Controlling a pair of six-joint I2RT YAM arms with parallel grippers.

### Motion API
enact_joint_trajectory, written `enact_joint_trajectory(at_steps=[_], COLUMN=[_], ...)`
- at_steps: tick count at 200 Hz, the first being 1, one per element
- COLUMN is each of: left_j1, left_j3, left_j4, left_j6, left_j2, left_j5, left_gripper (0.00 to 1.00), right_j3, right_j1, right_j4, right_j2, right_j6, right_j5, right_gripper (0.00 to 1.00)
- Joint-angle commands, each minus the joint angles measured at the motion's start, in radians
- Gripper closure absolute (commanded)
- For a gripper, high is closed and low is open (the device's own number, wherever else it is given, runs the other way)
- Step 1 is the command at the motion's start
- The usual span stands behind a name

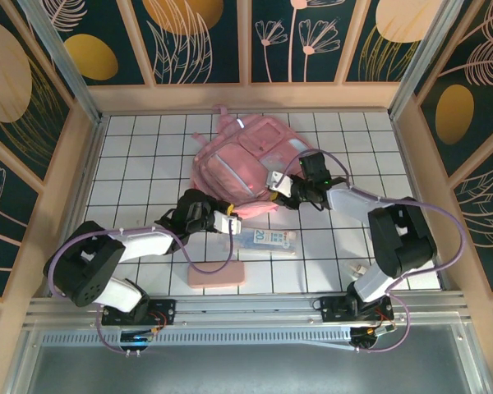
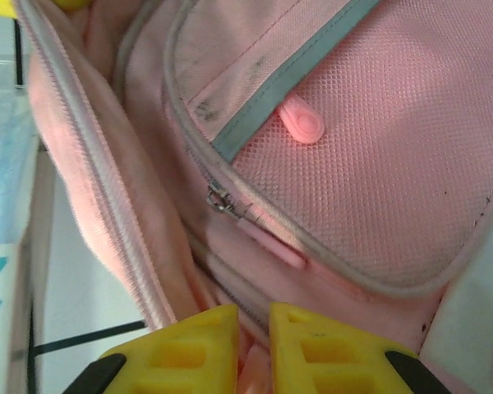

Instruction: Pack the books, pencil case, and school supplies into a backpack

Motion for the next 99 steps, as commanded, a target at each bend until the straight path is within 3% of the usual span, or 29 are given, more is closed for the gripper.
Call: enact_joint_trajectory(at_steps=[1,58,99], left_j1=[-0.002,-0.005,-0.005], left_j3=[0.007,0.003,-0.021], left_j4=[0.089,0.087,0.107], left_j6=[0.019,-0.003,-0.034], left_j2=[-0.022,0.028,0.058], left_j5=[0.002,0.019,0.022], left_gripper=[1.0,1.0,1.0], right_j3=[0.055,0.057,0.046], right_j1=[0.012,0.032,0.05], right_j4=[0.089,0.067,0.032], right_j2=[0.038,0.113,0.153], right_j6=[-0.008,-0.041,-0.089], right_j5=[0.003,0.077,0.12], right_gripper=[0.87,0.96,0.77])
